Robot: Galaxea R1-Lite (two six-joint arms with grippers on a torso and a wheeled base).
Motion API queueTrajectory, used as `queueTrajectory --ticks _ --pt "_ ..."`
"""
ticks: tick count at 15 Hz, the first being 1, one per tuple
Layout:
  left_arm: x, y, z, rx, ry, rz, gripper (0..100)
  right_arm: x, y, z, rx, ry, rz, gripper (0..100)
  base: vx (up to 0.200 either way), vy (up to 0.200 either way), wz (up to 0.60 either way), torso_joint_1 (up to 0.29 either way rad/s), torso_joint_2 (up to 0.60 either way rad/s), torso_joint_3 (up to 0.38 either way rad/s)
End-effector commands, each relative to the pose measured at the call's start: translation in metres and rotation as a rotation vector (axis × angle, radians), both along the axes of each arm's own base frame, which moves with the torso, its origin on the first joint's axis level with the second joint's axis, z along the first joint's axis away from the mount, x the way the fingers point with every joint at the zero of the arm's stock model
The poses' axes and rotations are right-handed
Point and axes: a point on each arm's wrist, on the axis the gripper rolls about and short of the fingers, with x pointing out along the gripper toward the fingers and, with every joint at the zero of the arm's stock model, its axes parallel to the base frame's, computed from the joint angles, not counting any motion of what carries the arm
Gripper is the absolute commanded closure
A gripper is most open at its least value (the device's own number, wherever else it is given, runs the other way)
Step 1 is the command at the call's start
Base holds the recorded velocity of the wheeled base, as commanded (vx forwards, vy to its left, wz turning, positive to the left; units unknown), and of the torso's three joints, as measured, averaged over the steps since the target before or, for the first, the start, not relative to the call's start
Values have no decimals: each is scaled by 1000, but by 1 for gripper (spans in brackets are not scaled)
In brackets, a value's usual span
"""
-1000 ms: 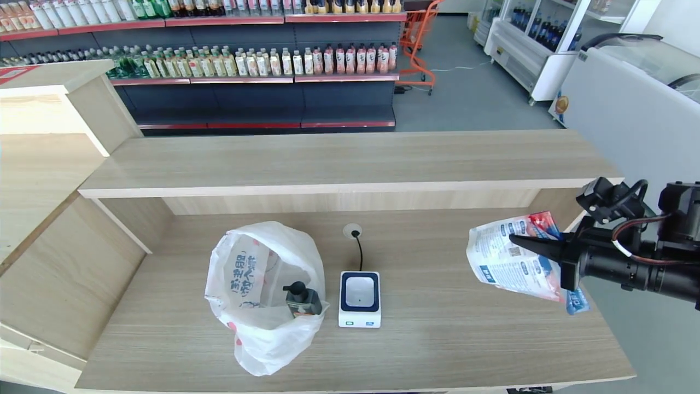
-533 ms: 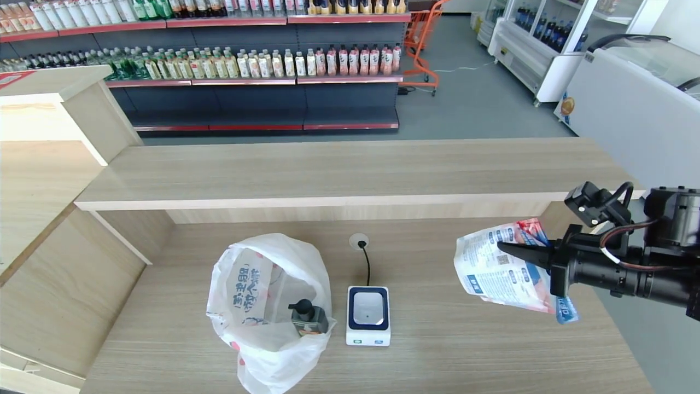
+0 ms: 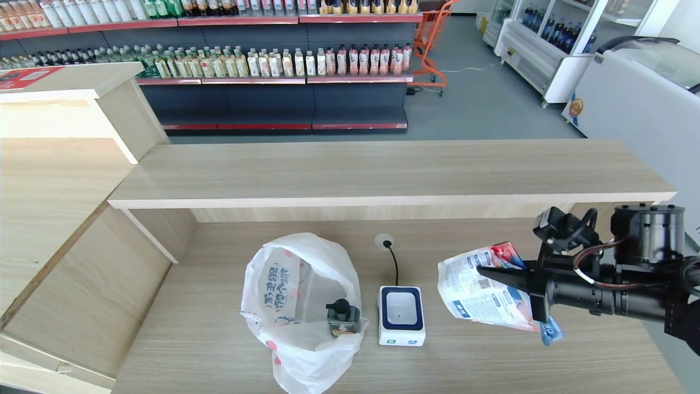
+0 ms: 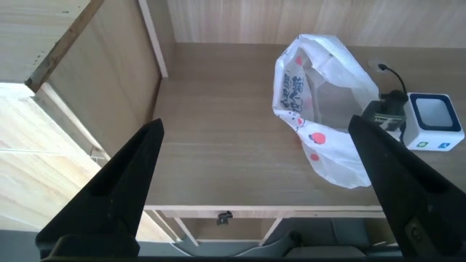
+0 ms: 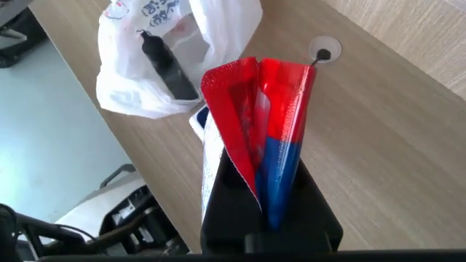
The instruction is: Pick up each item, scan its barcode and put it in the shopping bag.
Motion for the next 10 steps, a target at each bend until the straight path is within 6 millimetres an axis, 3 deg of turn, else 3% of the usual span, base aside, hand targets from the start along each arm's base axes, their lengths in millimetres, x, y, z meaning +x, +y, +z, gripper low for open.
queueTrajectory --ticks 1,2,3,5,10 --pt "0 0 0 0 -1 0 0 11 3 -28 -89 22 49 100 0 0 0 0 0 0" --pt "0 0 0 0 -1 0 0 17 -1 -36 -126 2 58 100 0 0 0 0 0 0" --pt "0 0 0 0 -1 0 0 38 -9 -48 -170 -84 91 100 0 0 0 0 0 0" --pt "0 0 0 0 -1 0 0 58 -5 -56 -135 -159 153 100 0 0 0 0 0 0" --pt "0 0 0 0 -1 0 0 68 22 -69 -126 -247 325 100 0 0 0 0 0 0"
